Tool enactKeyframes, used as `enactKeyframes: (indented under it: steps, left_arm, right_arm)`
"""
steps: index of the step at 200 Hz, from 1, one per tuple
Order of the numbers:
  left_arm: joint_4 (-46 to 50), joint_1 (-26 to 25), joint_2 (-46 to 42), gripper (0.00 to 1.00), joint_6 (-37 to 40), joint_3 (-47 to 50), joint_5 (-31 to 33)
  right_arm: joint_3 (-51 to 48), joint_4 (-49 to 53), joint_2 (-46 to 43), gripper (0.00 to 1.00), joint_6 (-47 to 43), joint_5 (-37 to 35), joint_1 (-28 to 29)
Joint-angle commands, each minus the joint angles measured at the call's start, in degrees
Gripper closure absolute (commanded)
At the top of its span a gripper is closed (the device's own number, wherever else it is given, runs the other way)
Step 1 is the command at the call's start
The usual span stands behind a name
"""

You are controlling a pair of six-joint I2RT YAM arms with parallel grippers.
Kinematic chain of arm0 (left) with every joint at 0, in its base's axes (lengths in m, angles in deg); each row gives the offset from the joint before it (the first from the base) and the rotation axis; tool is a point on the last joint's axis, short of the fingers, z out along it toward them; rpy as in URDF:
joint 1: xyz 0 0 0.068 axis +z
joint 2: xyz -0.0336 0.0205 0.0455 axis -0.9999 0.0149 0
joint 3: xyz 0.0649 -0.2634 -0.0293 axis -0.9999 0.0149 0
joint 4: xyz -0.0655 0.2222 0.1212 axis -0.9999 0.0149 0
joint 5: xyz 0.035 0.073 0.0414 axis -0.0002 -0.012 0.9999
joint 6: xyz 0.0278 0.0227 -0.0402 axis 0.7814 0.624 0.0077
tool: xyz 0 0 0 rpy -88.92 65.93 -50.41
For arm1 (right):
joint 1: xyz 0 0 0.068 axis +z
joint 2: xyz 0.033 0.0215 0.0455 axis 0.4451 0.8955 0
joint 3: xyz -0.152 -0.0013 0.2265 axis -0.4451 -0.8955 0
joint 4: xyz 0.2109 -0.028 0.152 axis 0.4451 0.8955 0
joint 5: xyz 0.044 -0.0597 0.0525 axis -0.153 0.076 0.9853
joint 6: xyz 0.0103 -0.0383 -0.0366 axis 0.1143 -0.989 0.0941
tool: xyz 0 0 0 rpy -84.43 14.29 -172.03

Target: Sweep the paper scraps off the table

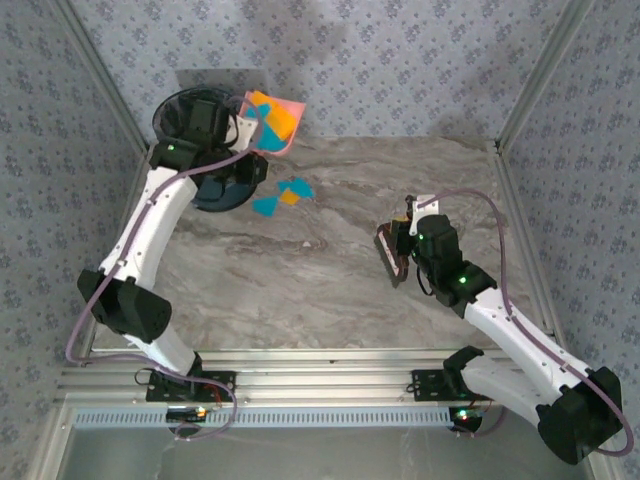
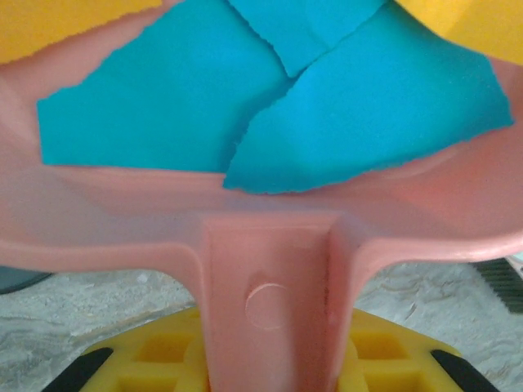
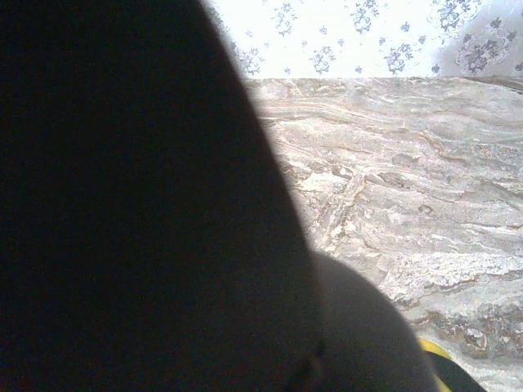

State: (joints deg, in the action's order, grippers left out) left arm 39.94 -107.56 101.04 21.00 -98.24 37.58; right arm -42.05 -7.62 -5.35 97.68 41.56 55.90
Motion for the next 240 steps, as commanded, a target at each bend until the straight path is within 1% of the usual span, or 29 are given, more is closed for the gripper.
enactKeyframes:
  steps: [1, 44, 65, 92, 118, 160, 184, 209, 240]
  left_arm:
    - [1.0, 1.9, 1.1, 1.00, -2.1, -4.2, -4.2]
    - [0.8, 7.0, 4.1, 1.00, -6.6, -8.8, -10.3]
    - [-0.1, 8.7, 4.8, 1.00, -8.4, -9.8, -12.0]
    - [-1.1, 11.0, 6.3, 1.00, -11.0, -10.7, -16.6]
    - [-2.1, 12.6, 7.7, 1.00, -13.4, -11.7, -19.2]
    - [-4.8, 16.2, 11.0, 1.00, -19.9, -13.2, -25.0]
    - [-5.6, 17.2, 12.1, 1.00, -21.8, -13.9, -26.0]
    - [-7.6, 18.4, 13.0, 1.00, -24.7, -13.7, -28.9]
    - [-9.3, 19.2, 13.5, 1.00, -27.1, -13.2, -30.9]
  right_arm:
    - [0.0, -1.6, -0.5, 1.00, 1.4, 1.0, -0.4]
    - [0.3, -1.6, -0.1, 1.00, 1.5, 2.1, -0.4]
    - [0.4, -1.5, 0.1, 1.00, 1.5, 2.2, -0.4]
    - [0.4, -1.2, 0.2, 1.00, 1.6, 2.3, -0.4]
    - [0.6, -1.0, 0.2, 1.00, 1.6, 2.4, -0.5]
    - [1.0, -0.4, 0.4, 1.00, 1.6, 2.5, -0.5]
    - [1.3, 0.0, 0.4, 1.00, 1.4, 2.3, -0.5]
    - [1.5, 0.5, 0.3, 1.00, 1.3, 1.9, -0.5]
    - [1.7, 0.6, 0.3, 1.00, 1.3, 1.8, -0.5]
